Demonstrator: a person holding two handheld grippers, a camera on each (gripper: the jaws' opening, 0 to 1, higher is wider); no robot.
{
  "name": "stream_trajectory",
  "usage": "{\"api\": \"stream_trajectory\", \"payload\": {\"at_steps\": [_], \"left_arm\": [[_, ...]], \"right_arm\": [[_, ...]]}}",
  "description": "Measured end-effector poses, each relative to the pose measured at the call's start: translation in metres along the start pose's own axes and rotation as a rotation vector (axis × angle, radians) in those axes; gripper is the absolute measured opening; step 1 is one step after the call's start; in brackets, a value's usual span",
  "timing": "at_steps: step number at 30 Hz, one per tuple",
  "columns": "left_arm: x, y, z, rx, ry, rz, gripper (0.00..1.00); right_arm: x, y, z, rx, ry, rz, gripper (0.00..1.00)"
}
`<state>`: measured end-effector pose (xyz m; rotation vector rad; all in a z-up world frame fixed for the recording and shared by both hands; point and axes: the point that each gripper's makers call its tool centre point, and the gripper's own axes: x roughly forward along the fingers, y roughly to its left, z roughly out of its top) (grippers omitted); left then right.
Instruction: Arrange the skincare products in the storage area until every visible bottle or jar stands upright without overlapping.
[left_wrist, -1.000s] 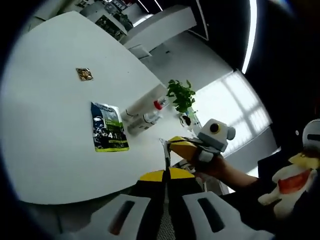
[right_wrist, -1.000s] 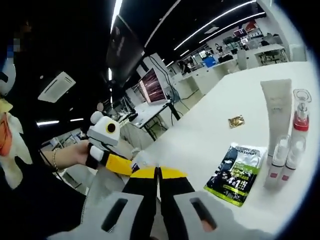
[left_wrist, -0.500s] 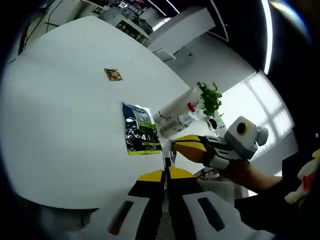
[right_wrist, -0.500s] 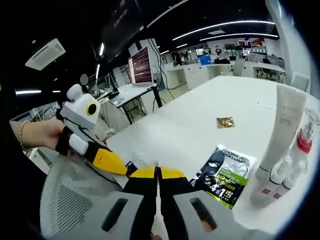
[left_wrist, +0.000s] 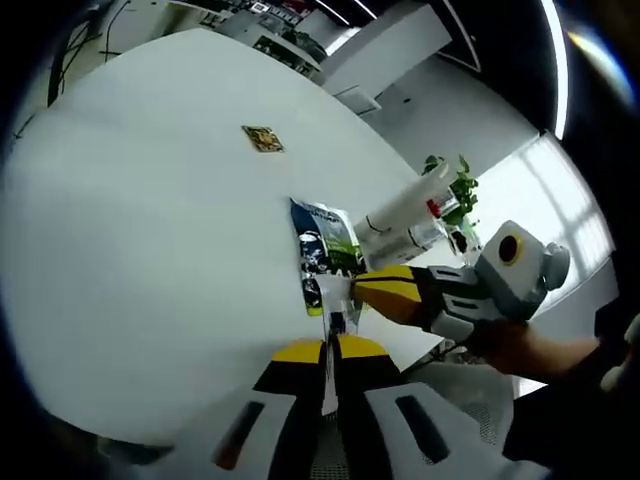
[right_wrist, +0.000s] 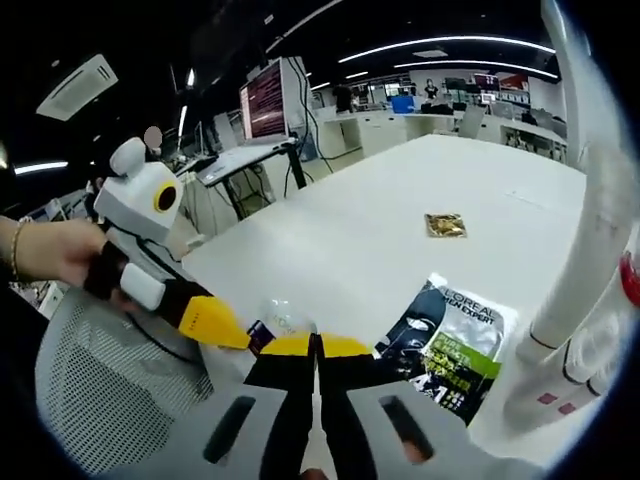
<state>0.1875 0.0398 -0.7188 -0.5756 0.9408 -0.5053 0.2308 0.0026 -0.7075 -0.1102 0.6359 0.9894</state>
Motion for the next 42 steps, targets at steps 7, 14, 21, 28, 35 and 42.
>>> {"api": "stream_trajectory", "payload": {"at_steps": [7, 14, 21, 28, 35, 42], "left_arm": [[0.007, 0.024, 0.001, -0.032, 0.010, 0.056, 0.00], [0.017, 0.037, 0.004, -0.035, 0.028, 0.093, 0.00], [0.026, 0.048, 0.016, 0.000, 0.040, 0.115, 0.00], [0.031, 0.055, 0.018, 0.057, 0.066, 0.136, 0.00], [0.029, 0.058, 0.017, 0.189, 0.092, 0.176, 0.00], [0.029, 0.044, 0.029, 0.366, 0.075, 0.170, 0.00]], "right_arm": [[0.025, -0.011, -0.008, 0.003, 0.037, -0.014, 0.01], [0.042, -0.023, -0.009, 0.042, 0.049, -0.028, 0.01], [0.051, -0.034, -0.016, 0.045, 0.079, -0.065, 0.01], [0.056, -0.036, -0.021, -0.004, 0.100, -0.094, 0.01], [0.059, -0.041, -0.023, -0.095, 0.104, -0.129, 0.01], [0.063, -0.043, -0.021, -0.138, 0.078, -0.134, 0.01]]}}
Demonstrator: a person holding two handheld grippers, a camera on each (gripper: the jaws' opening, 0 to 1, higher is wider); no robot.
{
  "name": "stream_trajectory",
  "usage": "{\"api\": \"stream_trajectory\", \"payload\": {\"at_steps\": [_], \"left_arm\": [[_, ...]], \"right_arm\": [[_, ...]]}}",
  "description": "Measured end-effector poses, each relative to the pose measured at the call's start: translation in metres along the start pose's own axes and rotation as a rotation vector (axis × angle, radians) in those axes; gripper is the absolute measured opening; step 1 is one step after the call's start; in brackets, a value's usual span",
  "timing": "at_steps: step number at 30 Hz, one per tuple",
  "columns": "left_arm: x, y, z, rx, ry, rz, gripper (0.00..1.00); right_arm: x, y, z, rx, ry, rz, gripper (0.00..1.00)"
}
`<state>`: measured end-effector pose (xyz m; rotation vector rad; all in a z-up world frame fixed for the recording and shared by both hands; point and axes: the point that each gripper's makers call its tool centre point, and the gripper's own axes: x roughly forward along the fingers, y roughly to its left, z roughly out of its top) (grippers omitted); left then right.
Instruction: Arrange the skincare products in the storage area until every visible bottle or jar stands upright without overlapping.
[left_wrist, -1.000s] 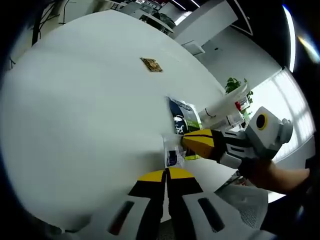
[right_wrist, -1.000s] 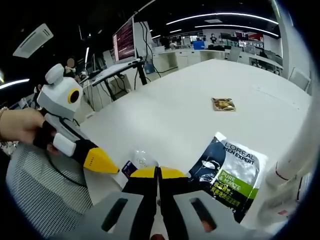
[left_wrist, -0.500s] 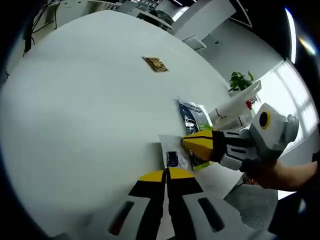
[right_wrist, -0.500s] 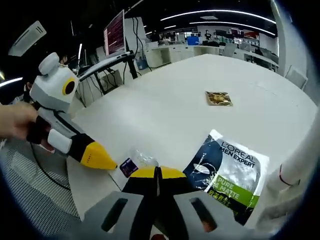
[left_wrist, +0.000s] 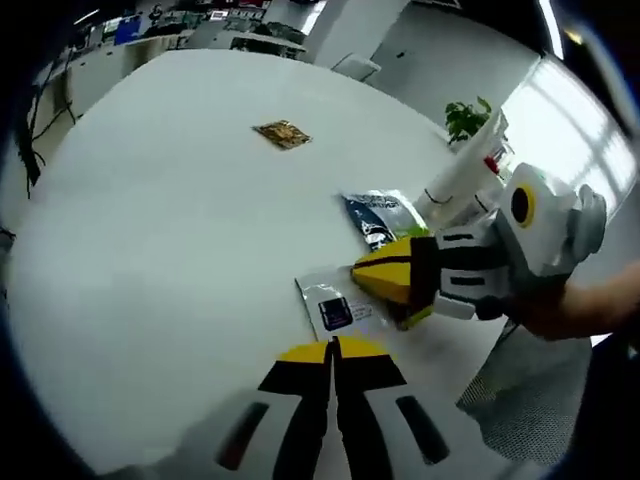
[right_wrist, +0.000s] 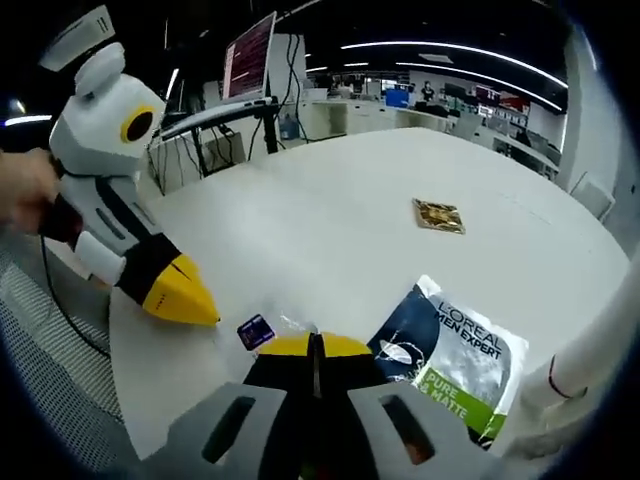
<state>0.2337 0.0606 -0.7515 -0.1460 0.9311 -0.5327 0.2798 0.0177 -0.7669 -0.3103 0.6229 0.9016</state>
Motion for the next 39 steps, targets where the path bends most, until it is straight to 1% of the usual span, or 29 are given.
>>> {"api": "stream_trajectory", "payload": {"at_steps": [1, 2, 3, 4, 5, 6, 7, 8, 9, 11, 12, 13, 14, 16, 17, 18, 20, 21, 24, 26, 27, 28, 29, 33, 36, 38, 39], "left_arm": [[0.001, -0.001, 0.004, 0.056, -0.012, 0.004, 0.00], [0.001, 0.000, 0.006, 0.089, -0.013, 0.010, 0.00], [0.003, 0.000, 0.006, 0.155, -0.003, 0.018, 0.01], [0.004, 0.000, 0.007, 0.180, -0.003, 0.021, 0.01], [0.006, -0.003, 0.011, 0.256, -0.010, 0.020, 0.01], [0.007, -0.005, 0.013, 0.309, -0.013, 0.019, 0.01], [0.010, -0.011, 0.015, 0.377, -0.012, 0.008, 0.01], [0.012, -0.013, 0.016, 0.424, -0.008, 0.002, 0.03], [0.017, -0.016, 0.018, 0.508, -0.007, 0.002, 0.05], [0.021, -0.015, 0.016, 0.578, 0.017, 0.022, 0.10], [0.027, -0.007, 0.013, 0.615, 0.032, 0.038, 0.12], [0.029, -0.005, 0.013, 0.629, 0.033, 0.044, 0.13], [0.028, -0.012, 0.014, 0.616, 0.038, 0.042, 0.13], [0.029, -0.013, 0.014, 0.593, 0.044, 0.031, 0.12], [0.030, -0.013, 0.016, 0.588, 0.025, 0.031, 0.13], [0.032, -0.011, 0.017, 0.585, 0.021, 0.030, 0.14], [0.034, -0.008, 0.016, 0.590, 0.026, 0.033, 0.14], [0.034, -0.007, 0.017, 0.588, 0.026, 0.040, 0.15], [0.035, -0.004, 0.016, 0.565, 0.035, 0.046, 0.14], [0.034, -0.005, 0.014, 0.542, 0.036, 0.052, 0.14], [0.034, -0.006, 0.014, 0.544, 0.036, 0.055, 0.14], [0.035, -0.004, 0.013, 0.548, 0.034, 0.058, 0.14], [0.035, -0.004, 0.013, 0.549, 0.033, 0.062, 0.14], [0.035, -0.005, 0.013, 0.523, 0.025, 0.083, 0.14], [0.037, -0.003, 0.013, 0.502, 0.019, 0.113, 0.14], [0.037, -0.009, 0.012, 0.491, 0.016, 0.131, 0.14], [0.036, -0.006, 0.012, 0.481, 0.014, 0.141, 0.14]], "right_arm": [[0.000, 0.001, 0.000, -0.005, -0.002, 0.003, 0.01], [0.000, 0.001, 0.000, -0.012, -0.002, 0.005, 0.02], [0.000, 0.001, -0.001, -0.021, 0.003, 0.010, 0.02], [0.000, 0.001, -0.001, -0.027, 0.003, 0.011, 0.02], [0.001, 0.001, -0.002, -0.050, 0.003, 0.016, 0.02], [0.001, 0.001, -0.001, -0.091, 0.008, 0.021, 0.02], [0.001, 0.002, -0.001, -0.102, 0.009, 0.023, 0.02], [0.001, 0.002, -0.001, -0.119, 0.008, 0.023, 0.02], [0.002, 0.002, 0.000, -0.142, 0.007, 0.026, 0.02], [0.002, 0.002, 0.000, -0.153, 0.009, 0.030, 0.02], [0.002, 0.002, 0.000, -0.155, 0.010, 0.032, 0.02], [0.003, 0.002, 0.000, -0.156, 0.009, 0.035, 0.02], [0.003, 0.002, 0.000, -0.158, 0.009, 0.036, 0.03], [0.003, 0.001, -0.001, -0.155, 0.009, 0.037, 0.03], [0.003, 0.001, -0.001, -0.156, 0.008, 0.036, 0.03], [0.003, 0.001, -0.001, -0.154, 0.007, 0.036, 0.03], [0.004, 0.001, -0.001, -0.153, 0.005, 0.036, 0.03], [0.004, 0.001, -0.001, -0.154, 0.005, 0.037, 0.03], [0.003, -0.001, 0.000, -0.136, 0.003, 0.042, 0.05], [0.002, -0.005, 0.002, -0.152, -0.008, 0.020, 0.06], [-0.002, -0.007, 0.006, -0.161, -0.017, 0.013, 0.03], [-0.004, -0.008, 0.010, -0.153, -0.034, 0.010, 0.01], [-0.007, -0.009, 0.013, -0.145, -0.045, 0.006, 0.02], [-0.015, -0.010, 0.016, -0.140, -0.061, -0.003, 0.06], [-0.017, -0.012, 0.010, -0.125, -0.053, -0.008, 0.10], [-0.021, -0.012, 0.007, -0.118, -0.048, -0.011, 0.12], [-0.023, -0.011, 0.006, -0.114, -0.047, -0.010, 0.13]]}}
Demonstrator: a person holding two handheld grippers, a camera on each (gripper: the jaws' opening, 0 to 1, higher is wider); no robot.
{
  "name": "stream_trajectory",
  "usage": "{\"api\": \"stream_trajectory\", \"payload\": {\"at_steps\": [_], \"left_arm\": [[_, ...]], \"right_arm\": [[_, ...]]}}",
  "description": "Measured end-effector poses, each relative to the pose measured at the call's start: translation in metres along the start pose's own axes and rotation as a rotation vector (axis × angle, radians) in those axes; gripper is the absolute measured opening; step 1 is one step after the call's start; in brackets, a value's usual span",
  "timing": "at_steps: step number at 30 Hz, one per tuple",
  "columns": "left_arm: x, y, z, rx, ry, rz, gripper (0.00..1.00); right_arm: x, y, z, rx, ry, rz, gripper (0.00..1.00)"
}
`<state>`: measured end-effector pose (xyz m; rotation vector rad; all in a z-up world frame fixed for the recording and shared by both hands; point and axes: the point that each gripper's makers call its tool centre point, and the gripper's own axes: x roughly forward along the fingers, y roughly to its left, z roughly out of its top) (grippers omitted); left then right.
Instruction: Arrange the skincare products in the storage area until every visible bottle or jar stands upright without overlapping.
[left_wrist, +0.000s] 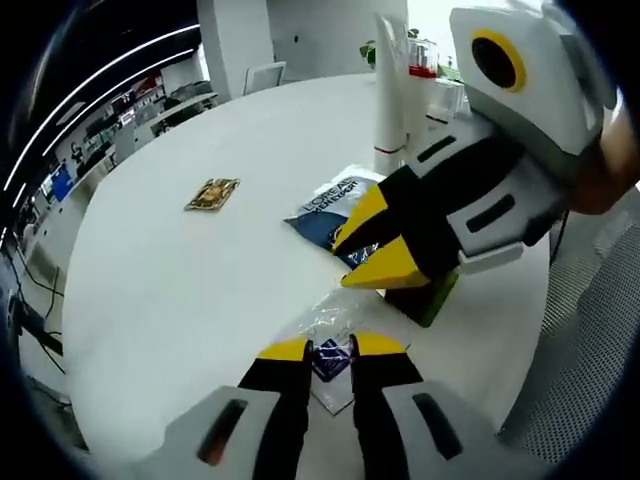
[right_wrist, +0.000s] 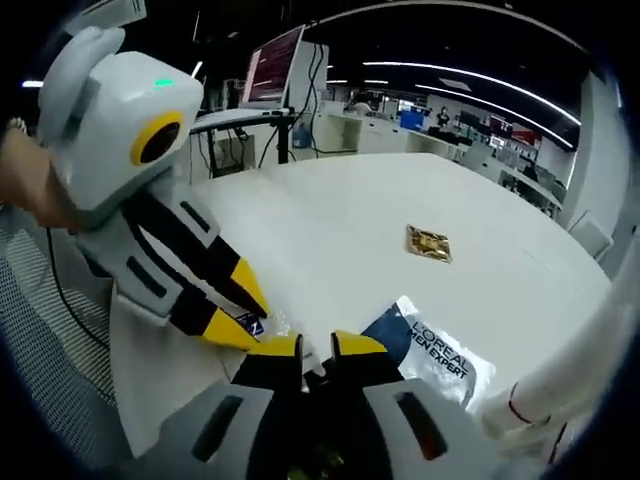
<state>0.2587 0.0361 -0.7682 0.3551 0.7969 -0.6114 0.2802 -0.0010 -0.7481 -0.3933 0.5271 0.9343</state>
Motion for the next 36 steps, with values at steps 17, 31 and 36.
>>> {"api": "stream_trajectory", "payload": {"at_steps": [17, 31, 36], "left_arm": [[-0.003, -0.003, -0.004, -0.066, -0.013, 0.000, 0.24], [-0.018, 0.004, -0.020, -0.110, 0.004, 0.026, 0.28], [-0.020, -0.001, -0.021, -0.127, 0.007, 0.021, 0.28]], "right_arm": [[-0.026, 0.008, -0.013, 0.052, 0.003, 0.009, 0.20], [-0.034, 0.013, -0.016, 0.067, 0.003, 0.010, 0.21], [-0.035, 0.012, -0.019, 0.071, 0.009, 0.008, 0.21]]}}
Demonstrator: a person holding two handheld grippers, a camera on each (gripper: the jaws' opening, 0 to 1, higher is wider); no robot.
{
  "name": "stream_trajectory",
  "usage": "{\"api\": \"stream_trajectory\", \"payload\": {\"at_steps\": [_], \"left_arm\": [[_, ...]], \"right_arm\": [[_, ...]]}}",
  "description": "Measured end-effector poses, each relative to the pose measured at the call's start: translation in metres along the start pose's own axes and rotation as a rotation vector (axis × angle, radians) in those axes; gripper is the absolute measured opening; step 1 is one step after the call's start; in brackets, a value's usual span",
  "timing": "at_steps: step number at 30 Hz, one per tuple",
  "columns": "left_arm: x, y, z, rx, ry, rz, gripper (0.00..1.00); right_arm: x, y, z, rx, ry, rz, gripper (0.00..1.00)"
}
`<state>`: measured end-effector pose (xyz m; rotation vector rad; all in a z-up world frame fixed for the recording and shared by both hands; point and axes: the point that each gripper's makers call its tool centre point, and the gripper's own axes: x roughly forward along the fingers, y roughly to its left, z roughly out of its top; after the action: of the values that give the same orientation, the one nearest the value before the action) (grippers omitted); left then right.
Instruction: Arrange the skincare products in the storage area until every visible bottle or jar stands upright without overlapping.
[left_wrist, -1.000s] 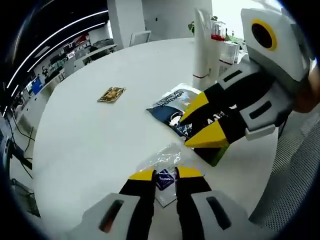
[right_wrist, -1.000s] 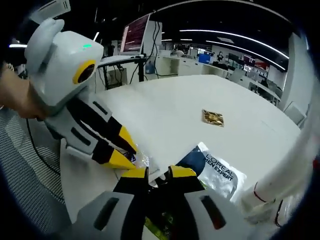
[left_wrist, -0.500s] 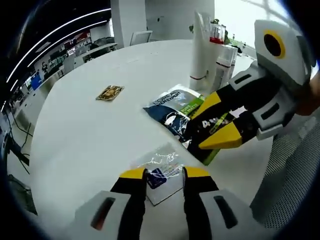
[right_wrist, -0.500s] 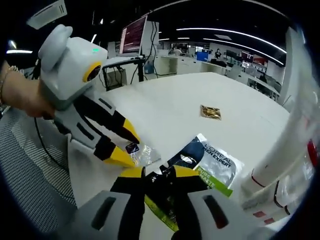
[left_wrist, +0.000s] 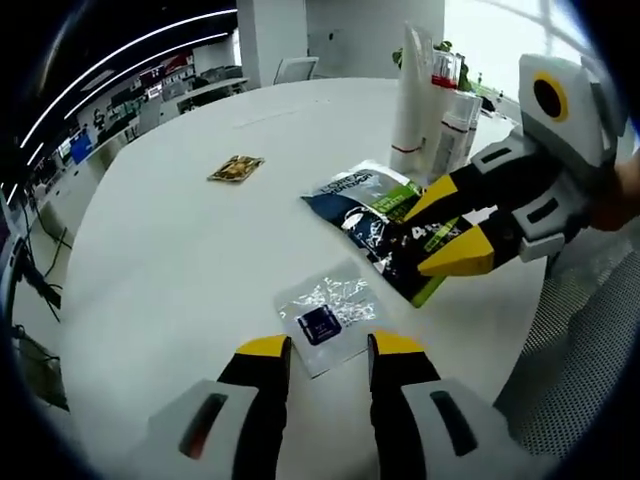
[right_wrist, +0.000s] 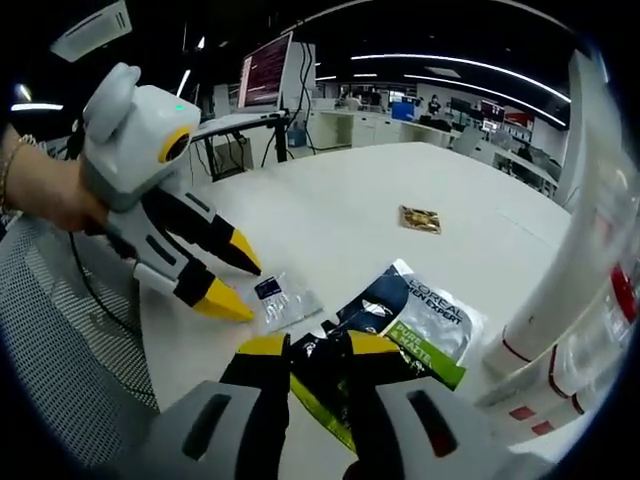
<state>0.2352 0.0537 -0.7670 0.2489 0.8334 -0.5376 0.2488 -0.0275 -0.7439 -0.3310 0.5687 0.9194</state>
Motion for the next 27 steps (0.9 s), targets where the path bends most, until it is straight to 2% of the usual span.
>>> {"api": "stream_trajectory", "payload": {"at_steps": [9, 12, 19, 23, 27], "left_arm": [[0.0004, -0.0045, -0.0028, -0.041, 0.013, 0.001, 0.29], [-0.0008, -0.0038, -0.0063, -0.076, 0.023, 0.011, 0.30], [-0.0008, -0.0063, -0.0082, -0.046, 0.026, 0.021, 0.31], [0.0001, -0.0074, -0.0061, -0.056, 0.011, 0.026, 0.33], [0.0009, -0.0086, -0.0046, -0.032, 0.015, 0.059, 0.32]], "right_arm": [[-0.0029, -0.0029, -0.0001, 0.009, -0.004, -0.009, 0.21], [-0.0037, -0.0025, -0.0003, 0.011, -0.004, -0.010, 0.21], [-0.0057, -0.0015, -0.0031, 0.015, -0.002, -0.013, 0.21], [-0.0074, -0.0025, -0.0040, 0.017, -0.001, -0.017, 0.21], [-0.0077, -0.0034, -0.0036, 0.018, -0.003, -0.020, 0.22]]}}
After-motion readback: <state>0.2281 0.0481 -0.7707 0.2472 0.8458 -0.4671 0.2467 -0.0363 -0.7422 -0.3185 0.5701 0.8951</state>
